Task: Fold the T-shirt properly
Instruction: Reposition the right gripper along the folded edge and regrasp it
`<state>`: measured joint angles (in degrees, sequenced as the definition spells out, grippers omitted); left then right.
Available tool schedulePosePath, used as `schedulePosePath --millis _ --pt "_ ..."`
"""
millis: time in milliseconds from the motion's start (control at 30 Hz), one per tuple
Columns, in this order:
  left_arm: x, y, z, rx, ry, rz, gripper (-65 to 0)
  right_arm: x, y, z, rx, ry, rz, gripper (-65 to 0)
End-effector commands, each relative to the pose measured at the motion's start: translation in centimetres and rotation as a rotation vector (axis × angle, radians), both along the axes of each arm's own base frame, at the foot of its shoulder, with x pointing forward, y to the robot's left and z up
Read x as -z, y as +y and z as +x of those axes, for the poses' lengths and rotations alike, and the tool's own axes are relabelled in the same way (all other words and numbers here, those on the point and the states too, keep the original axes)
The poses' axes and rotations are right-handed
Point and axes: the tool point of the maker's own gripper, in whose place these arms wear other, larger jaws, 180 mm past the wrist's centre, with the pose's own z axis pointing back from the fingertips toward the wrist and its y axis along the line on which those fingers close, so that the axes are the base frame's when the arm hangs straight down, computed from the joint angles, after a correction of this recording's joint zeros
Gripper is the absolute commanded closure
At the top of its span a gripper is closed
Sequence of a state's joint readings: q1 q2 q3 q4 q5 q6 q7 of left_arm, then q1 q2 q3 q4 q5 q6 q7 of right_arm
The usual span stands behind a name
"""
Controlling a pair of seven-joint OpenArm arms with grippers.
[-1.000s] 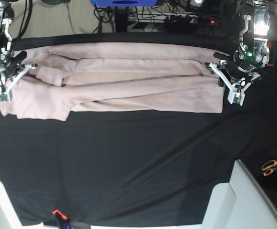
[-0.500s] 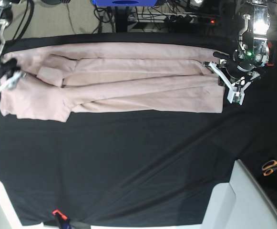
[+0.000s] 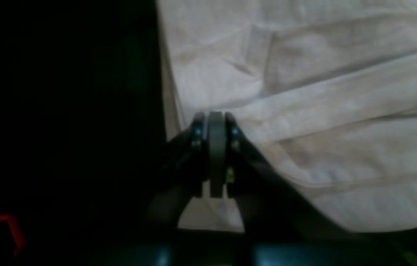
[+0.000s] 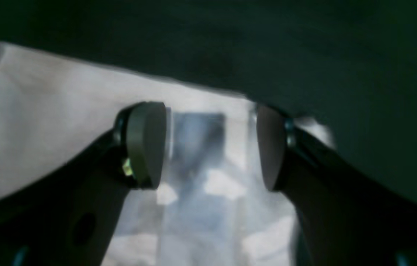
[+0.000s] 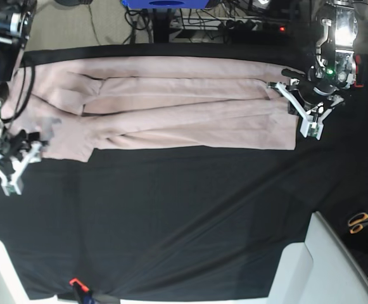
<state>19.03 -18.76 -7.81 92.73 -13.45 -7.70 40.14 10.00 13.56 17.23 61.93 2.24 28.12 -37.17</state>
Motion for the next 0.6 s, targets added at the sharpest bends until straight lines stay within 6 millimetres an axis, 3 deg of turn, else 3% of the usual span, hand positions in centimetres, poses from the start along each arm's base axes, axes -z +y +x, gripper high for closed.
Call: schedulePosePath --millis 0,400,467,567 --pt "-1.0 0.6 0.9 0.003 -0.038 0.017 0.0 -1.5 -1.3 1.8 0.011 -0.057 -0.019 -36.9" --pt "-1.0 0.5 1.0 0.001 -0.040 0.016 0.0 1.2 -1.4 1.8 0.048 -0.022 0.048 -35.1" --pt "-1.0 0.5 1.0 0.001 -0.040 0.016 0.0 1.3 -1.2 1.7 0.047 -0.020 0.051 -25.2" --pt "-1.0 0.5 1.0 0.001 -0.040 0.016 0.0 1.2 -1.2 1.7 0.042 -0.020 0.051 -2.9"
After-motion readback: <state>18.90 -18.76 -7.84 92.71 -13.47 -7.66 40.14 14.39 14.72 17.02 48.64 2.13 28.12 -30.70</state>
